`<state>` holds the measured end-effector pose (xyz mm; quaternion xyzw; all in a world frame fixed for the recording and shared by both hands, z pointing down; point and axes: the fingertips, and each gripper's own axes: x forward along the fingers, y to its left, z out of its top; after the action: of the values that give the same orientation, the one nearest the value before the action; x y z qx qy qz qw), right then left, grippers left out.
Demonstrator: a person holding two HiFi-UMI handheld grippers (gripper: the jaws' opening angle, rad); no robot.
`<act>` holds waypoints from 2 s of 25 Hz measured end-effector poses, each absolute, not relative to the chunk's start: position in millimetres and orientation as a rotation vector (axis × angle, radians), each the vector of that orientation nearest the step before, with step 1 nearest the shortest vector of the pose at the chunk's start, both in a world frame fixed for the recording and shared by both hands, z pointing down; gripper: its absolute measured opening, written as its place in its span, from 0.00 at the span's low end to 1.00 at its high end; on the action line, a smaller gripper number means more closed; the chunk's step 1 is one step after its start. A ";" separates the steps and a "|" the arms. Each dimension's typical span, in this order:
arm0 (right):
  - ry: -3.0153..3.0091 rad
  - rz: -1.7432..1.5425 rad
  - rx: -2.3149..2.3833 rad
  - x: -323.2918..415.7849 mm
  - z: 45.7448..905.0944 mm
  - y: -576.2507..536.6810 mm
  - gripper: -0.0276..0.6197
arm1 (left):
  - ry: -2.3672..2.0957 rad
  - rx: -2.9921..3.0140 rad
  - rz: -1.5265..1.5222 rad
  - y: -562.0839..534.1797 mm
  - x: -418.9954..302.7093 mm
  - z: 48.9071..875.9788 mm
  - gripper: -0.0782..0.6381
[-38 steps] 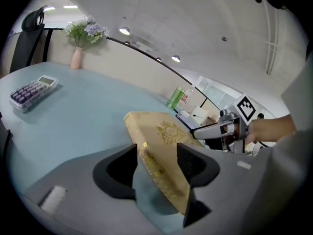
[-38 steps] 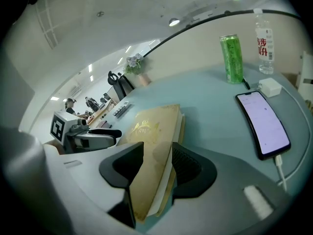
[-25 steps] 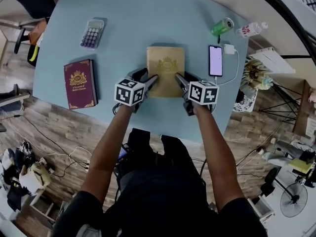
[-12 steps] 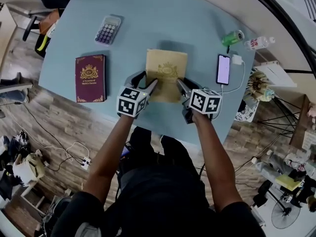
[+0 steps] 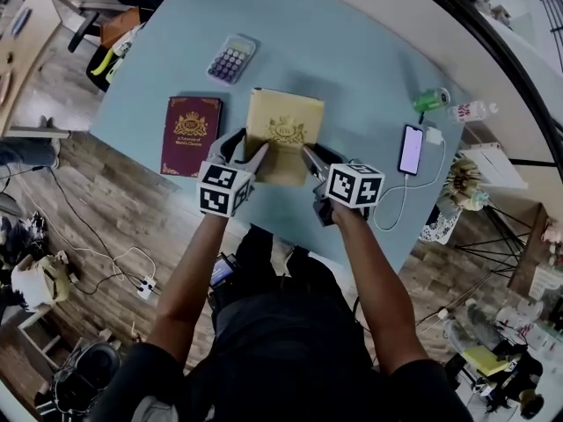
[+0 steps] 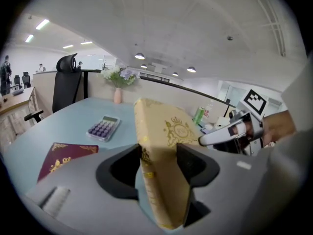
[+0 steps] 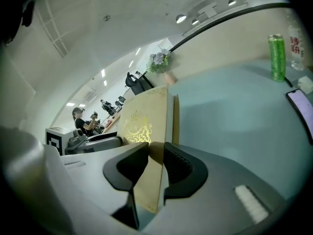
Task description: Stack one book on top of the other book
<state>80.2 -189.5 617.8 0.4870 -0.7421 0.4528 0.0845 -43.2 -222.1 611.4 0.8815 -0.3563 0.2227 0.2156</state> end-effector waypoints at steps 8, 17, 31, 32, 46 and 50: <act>-2.264 1.319 1.342 18.9 607.2 -208.0 0.19 | -1.095 2.400 0.592 -230.9 -107.6 601.4 0.49; -2.276 1.305 1.259 -33.4 603.8 -225.1 0.18 | -1.169 2.368 0.577 -243.9 -160.3 595.4 0.49; -2.260 1.316 1.172 -83.2 611.3 -233.9 0.18 | -1.225 2.323 0.583 -252.0 -210.3 599.6 0.49; -2.262 1.319 1.166 -87.4 611.7 -234.9 0.18 | -1.226 2.315 0.580 -252.7 -214.4 600.9 0.49; -2.220 1.407 1.123 -123.1 630.6 -251.8 0.18 | -1.221 2.220 0.522 -271.4 -250.9 623.2 0.49; -2.204 1.430 1.107 -137.3 634.1 -256.8 0.18 | -1.207 2.187 0.506 -277.8 -264.6 630.1 0.49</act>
<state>-137.3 -256.8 634.1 0.3841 -0.7650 0.4962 0.1447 -264.6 -277.8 630.1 0.8206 -0.4530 0.1898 0.2920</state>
